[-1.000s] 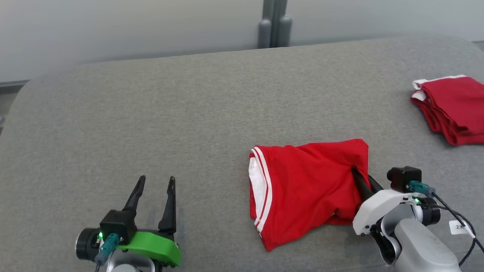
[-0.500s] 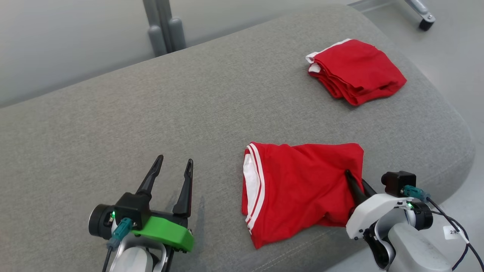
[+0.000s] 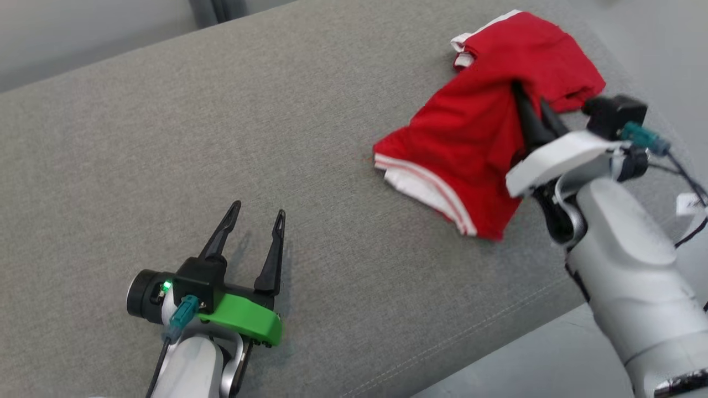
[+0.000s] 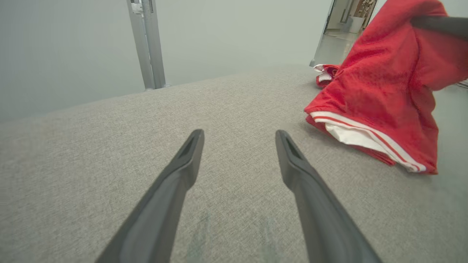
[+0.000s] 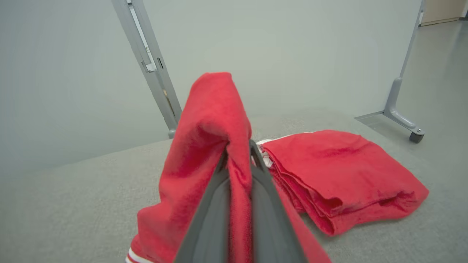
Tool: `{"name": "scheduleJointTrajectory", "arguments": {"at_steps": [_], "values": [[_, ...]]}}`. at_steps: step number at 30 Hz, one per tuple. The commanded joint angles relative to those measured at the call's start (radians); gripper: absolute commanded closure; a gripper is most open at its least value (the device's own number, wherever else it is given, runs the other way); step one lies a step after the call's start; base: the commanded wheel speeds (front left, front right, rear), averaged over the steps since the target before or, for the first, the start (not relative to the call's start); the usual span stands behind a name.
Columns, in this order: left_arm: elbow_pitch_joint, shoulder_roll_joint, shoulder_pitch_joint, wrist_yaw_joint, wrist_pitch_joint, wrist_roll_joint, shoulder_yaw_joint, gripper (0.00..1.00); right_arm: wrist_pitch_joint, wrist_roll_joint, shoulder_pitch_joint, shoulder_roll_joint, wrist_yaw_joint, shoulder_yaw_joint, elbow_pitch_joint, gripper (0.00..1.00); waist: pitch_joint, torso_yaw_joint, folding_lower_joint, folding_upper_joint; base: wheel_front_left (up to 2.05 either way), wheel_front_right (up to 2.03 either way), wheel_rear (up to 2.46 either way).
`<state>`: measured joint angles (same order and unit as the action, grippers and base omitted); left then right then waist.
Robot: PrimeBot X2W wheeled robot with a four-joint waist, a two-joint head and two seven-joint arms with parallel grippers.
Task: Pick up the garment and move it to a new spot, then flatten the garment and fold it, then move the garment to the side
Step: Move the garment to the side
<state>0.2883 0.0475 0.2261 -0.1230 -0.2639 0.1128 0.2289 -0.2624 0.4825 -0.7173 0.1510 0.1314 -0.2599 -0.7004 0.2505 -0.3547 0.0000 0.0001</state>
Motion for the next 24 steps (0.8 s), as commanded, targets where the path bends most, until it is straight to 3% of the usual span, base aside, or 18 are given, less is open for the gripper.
{"name": "scheduleJointTrajectory", "arguments": {"at_steps": [1, 6, 14, 24], "values": [[0.000, 0.007, 0.021, -0.002, 0.000, -0.008, -0.009, 0.00, -0.003, -0.010, -0.041, 0.013, -0.002, 0.015, -0.006, 1.00, 0.110, 0.105, 0.0000, -0.0001, 0.00, 0.00, 0.00], [-0.010, 0.013, 0.039, -0.006, 0.000, -0.032, -0.015, 0.00, -0.003, -0.060, -0.179, 0.101, -0.002, 0.099, -0.087, 1.00, 0.149, 0.157, 0.0000, -0.0001, 0.00, 0.00, 0.00], [-0.049, 0.017, 0.061, -0.008, 0.000, -0.048, -0.012, 0.00, -0.003, -0.213, -0.253, 0.276, -0.002, 0.282, -0.225, 1.00, 0.187, 0.221, 0.0000, -0.0001, 0.00, 0.00, 0.00], [-0.076, 0.024, 0.071, -0.008, 0.000, -0.058, 0.014, 0.00, -0.003, -0.469, -0.291, 0.362, -0.002, 0.544, -0.368, 1.00, 0.224, 0.275, 0.0000, -0.0001, 0.00, 0.00, 0.00]]}}
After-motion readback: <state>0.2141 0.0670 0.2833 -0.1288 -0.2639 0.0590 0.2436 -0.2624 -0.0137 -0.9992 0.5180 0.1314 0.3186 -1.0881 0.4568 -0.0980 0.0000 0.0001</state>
